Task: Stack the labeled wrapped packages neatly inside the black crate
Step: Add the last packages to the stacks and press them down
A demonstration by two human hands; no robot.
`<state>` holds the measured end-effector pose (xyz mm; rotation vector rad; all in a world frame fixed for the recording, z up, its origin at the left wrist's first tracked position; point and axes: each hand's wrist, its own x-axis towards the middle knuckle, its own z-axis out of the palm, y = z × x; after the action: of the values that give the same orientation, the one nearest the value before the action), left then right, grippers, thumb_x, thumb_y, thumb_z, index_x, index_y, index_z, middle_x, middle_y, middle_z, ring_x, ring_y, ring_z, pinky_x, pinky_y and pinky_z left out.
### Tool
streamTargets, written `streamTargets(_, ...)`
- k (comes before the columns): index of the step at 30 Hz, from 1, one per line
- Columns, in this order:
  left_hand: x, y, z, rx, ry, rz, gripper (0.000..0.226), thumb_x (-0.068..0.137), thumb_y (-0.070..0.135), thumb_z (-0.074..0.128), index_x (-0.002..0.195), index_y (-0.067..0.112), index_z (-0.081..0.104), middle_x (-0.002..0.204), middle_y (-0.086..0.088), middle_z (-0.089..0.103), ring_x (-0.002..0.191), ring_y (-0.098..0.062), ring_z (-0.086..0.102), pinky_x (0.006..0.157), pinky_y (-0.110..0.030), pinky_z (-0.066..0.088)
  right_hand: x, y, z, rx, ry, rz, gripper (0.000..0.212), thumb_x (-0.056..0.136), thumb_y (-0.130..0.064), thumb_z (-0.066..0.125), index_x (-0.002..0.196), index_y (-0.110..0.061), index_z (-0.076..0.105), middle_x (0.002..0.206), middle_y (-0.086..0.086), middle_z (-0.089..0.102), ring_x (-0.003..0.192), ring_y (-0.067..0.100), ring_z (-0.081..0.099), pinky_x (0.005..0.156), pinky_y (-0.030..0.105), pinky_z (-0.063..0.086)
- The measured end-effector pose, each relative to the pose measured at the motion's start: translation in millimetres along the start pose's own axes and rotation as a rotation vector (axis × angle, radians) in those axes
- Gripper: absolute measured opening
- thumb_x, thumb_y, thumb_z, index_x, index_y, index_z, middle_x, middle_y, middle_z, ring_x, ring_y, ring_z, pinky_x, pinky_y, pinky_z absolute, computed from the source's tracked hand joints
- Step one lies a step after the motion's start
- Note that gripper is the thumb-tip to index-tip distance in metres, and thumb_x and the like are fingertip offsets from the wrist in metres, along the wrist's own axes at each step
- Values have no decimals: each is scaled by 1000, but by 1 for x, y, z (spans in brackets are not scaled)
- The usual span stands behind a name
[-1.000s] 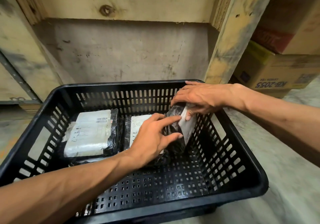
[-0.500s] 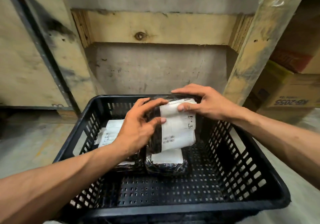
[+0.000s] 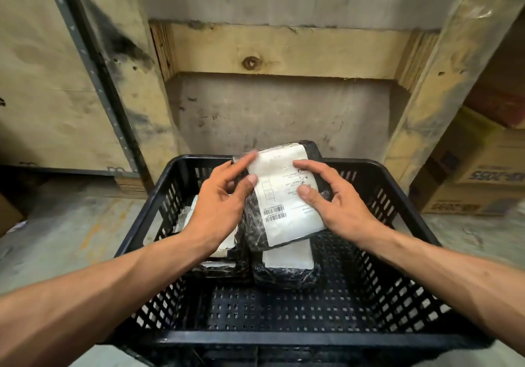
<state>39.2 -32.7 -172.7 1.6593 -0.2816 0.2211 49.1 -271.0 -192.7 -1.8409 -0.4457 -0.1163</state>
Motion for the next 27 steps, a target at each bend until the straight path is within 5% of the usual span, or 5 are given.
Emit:
streamTargets(4, -6, -8, -6, 119, -165, -70, 88, 86, 62, 70, 145, 74, 6, 162, 16, 27, 139, -6, 45, 114, -32, 37, -5, 0, 19, 246, 152, -12, 39, 100, -19, 69, 130, -44, 66, 142, -3, 63, 134, 21, 59, 105, 44, 55)
streamTargets(11, -1, -8, -7, -142, -190, -51, 67, 80, 27, 88, 139, 43, 60, 140, 10, 64, 125, -5, 62, 94, -17, 53, -1, -5, 5, 324, 90, 38, 57, 89, -27, 83, 137, -48, 61, 138, -14, 67, 129, 13, 64, 96, 28, 58)
streamTargets(20, 31, 16, -37, -56, -351, -54, 67, 69, 15, 91, 129, 37, 70, 132, 13, 69, 118, -9, 67, 91, -17, 53, 32, -32, -49, -84, -151, 39, 56, 62, -59, 93, 115, -47, 76, 126, -28, 70, 108, -9, 67, 94, 28, 49)
streamTargets(24, 47, 25, -46, 2, -473, -82, 61, 69, 12, 89, 123, 36, 75, 132, 16, 69, 117, -10, 68, 87, -18, 55, 37, -27, -49, -19, -249, 79, 63, 58, -55, 97, 117, -41, 79, 125, -13, 73, 117, 11, 69, 107, 44, 54)
streamTargets(27, 52, 22, -44, -7, -524, -117, 57, 69, 11, 88, 121, 33, 77, 128, 10, 72, 113, -15, 71, 84, -22, 57, 38, -26, -46, -143, -389, 72, 73, 64, -55, 94, 131, -54, 67, 126, -27, 57, 122, 1, 58, 112, 26, 46)
